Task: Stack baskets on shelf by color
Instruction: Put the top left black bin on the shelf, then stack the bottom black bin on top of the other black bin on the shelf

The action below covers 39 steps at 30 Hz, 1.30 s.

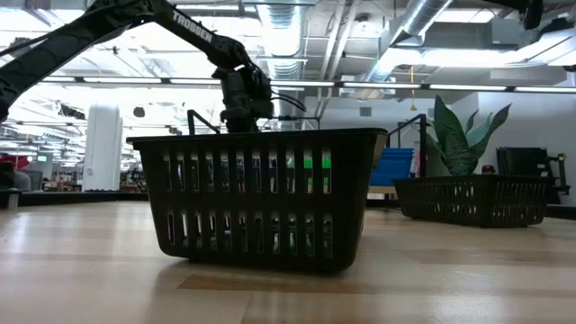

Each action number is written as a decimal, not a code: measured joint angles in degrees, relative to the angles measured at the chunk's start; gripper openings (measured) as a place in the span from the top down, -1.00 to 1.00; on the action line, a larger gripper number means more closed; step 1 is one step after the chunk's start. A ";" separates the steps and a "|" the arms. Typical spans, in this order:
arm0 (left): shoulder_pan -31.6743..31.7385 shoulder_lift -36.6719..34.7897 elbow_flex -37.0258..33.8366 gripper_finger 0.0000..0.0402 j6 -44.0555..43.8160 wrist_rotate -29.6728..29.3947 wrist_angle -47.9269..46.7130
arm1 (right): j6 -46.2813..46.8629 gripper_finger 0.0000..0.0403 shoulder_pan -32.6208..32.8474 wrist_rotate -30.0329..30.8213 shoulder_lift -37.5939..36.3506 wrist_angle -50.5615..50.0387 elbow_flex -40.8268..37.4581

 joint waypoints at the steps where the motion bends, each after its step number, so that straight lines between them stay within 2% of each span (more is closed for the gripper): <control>1: -0.15 0.00 0.00 0.73 -0.59 0.00 0.63 | 0.00 -0.11 0.00 0.00 0.00 0.00 0.00; 7: -1.08 0.00 2.10 0.32 -4.03 0.03 0.94 | -0.02 -0.11 0.00 -0.01 0.00 0.00 0.00; 14: -1.99 -0.04 12.55 0.03 -8.79 -0.04 -0.12 | -0.02 -0.11 0.00 -0.15 0.00 -0.14 0.00; 17: -3.08 -0.09 18.04 0.00 -10.43 0.24 -1.85 | 0.00 -0.11 0.00 -0.17 0.00 -1.57 0.00; 19: -4.29 -2.15 16.86 0.00 -12.33 0.20 0.69 | 0.05 -0.11 -0.02 -0.22 0.00 -3.03 0.00; 28: -12.68 -8.27 17.40 0.01 -23.57 2.12 -1.42 | 4.76 -0.11 0.04 -0.45 0.02 -10.12 0.00; 33: -20.00 -9.07 17.40 0.01 -31.30 4.20 -6.31 | 7.54 -0.11 0.04 -0.96 0.02 -14.12 0.00; 39: -31.15 -9.07 17.28 0.01 -38.74 2.10 -16.02 | 8.20 -0.11 0.04 -4.77 0.02 -16.92 0.00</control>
